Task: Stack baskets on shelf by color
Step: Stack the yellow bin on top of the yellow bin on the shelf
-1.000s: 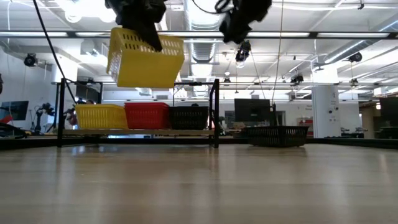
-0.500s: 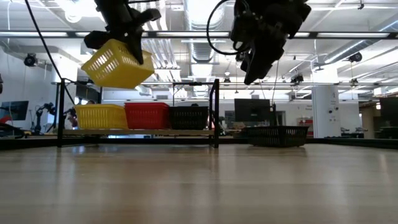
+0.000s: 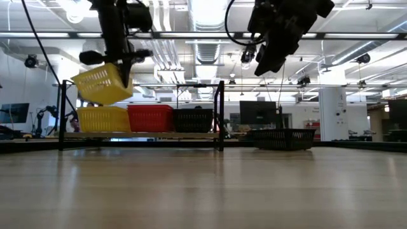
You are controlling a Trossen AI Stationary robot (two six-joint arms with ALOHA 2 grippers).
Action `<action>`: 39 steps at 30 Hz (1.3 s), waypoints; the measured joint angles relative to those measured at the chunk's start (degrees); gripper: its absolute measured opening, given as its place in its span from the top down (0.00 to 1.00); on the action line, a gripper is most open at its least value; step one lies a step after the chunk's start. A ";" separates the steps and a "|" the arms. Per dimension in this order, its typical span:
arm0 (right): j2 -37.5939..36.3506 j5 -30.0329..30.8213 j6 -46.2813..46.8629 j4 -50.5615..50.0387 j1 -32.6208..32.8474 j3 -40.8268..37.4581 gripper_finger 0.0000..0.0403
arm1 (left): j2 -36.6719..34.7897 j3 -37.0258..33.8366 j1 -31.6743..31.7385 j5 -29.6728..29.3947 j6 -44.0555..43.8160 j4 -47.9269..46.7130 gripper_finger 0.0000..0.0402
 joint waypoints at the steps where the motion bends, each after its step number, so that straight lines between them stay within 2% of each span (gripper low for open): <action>1: -0.20 0.82 0.00 -0.08 0.00 -0.07 0.89 | 0.82 -0.02 0.32 -0.02 0.30 0.13 1.00; 5: -0.89 3.14 -0.03 -0.04 0.00 -0.07 0.89 | 3.81 -0.02 0.79 -0.02 0.57 0.45 1.00; 23: -0.95 3.29 0.82 -0.08 0.00 -0.07 0.89 | 12.38 0.09 1.36 -0.76 -0.04 0.59 0.99; 35: -0.92 3.28 2.90 -0.08 0.00 -0.07 0.89 | 12.36 0.38 1.76 -1.07 1.89 0.60 0.74; 39: -0.92 3.28 2.99 -0.08 0.00 -0.07 0.89 | 10.24 1.85 1.75 2.37 5.79 0.42 0.67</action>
